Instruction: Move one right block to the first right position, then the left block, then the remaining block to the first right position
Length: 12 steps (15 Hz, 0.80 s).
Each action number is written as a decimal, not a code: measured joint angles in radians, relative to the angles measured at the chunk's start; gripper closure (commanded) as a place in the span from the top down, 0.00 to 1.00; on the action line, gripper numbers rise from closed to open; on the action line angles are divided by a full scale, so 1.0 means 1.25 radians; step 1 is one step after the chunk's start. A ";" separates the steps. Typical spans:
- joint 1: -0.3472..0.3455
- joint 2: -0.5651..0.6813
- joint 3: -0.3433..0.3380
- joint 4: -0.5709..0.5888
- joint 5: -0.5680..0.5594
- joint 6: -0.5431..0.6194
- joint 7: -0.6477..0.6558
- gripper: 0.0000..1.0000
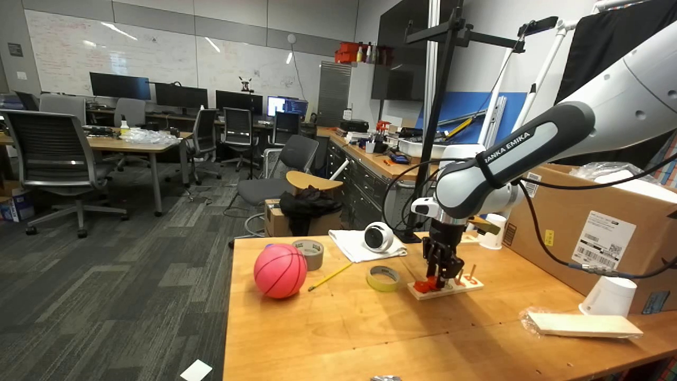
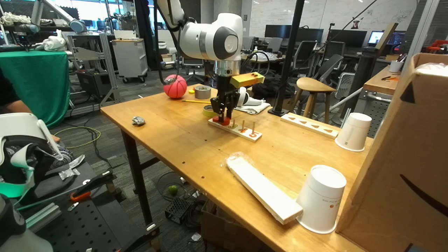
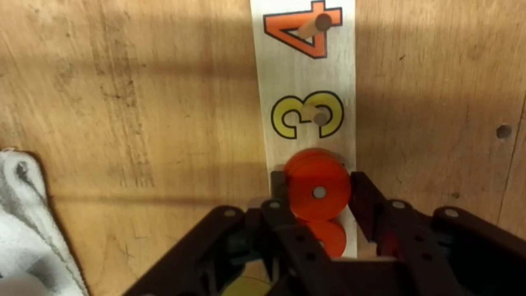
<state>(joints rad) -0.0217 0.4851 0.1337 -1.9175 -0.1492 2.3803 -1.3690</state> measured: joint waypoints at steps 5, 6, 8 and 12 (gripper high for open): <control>0.001 -0.016 -0.004 0.005 -0.028 -0.002 0.023 0.26; 0.001 -0.022 -0.008 0.008 -0.035 -0.004 0.030 0.26; 0.001 -0.034 -0.021 0.016 -0.047 -0.015 0.045 0.26; -0.001 -0.044 -0.068 0.049 -0.079 -0.066 0.080 0.26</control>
<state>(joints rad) -0.0235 0.4296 0.0487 -1.8559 -0.2478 2.2980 -1.2692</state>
